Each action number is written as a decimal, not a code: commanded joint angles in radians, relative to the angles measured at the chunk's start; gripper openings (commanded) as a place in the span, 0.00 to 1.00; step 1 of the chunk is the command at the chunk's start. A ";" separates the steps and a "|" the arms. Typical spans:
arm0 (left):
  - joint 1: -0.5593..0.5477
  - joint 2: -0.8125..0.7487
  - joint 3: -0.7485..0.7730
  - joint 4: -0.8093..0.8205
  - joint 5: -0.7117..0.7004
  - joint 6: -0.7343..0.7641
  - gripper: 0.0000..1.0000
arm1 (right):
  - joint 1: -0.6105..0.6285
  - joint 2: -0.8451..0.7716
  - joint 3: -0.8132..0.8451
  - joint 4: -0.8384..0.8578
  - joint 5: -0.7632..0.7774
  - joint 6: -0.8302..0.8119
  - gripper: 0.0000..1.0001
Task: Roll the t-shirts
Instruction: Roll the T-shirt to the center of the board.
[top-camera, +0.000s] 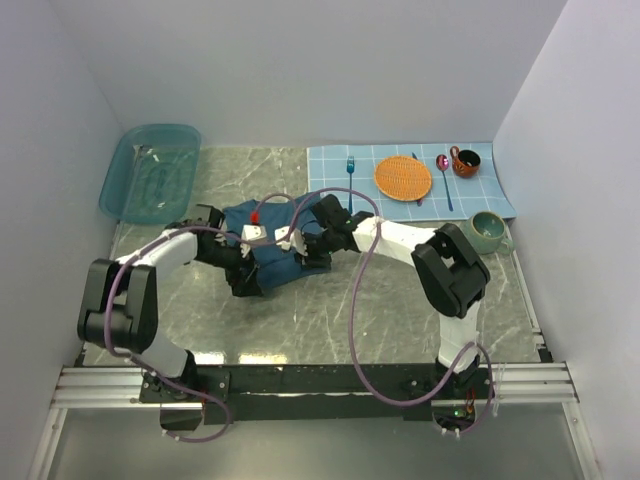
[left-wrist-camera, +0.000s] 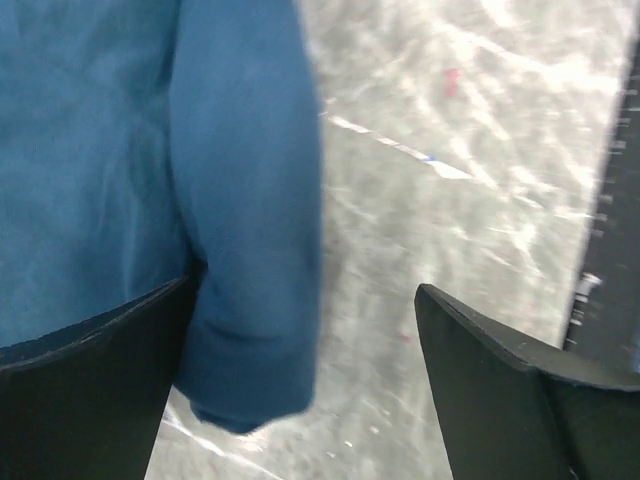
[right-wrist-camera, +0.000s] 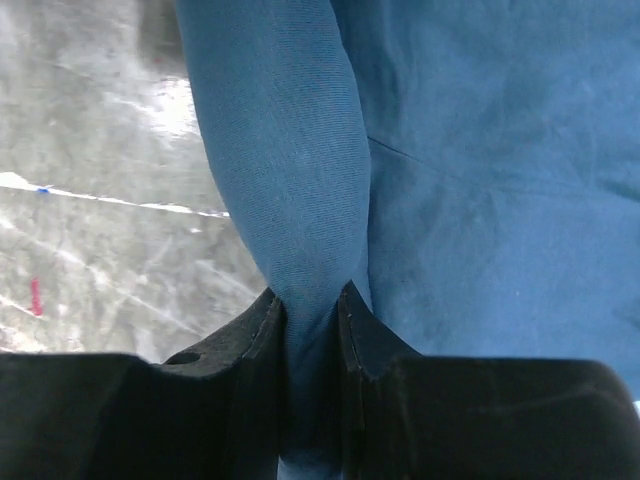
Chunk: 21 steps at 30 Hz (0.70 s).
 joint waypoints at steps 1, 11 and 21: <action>-0.032 0.024 -0.034 0.174 -0.090 -0.084 0.99 | -0.014 0.020 0.066 -0.070 -0.037 0.051 0.08; -0.058 0.087 -0.033 0.137 -0.135 -0.029 0.37 | -0.023 0.037 0.062 -0.111 -0.083 0.131 0.10; -0.040 0.246 0.217 -0.470 -0.049 0.187 0.01 | -0.074 0.161 0.342 -0.749 -0.310 -0.067 0.10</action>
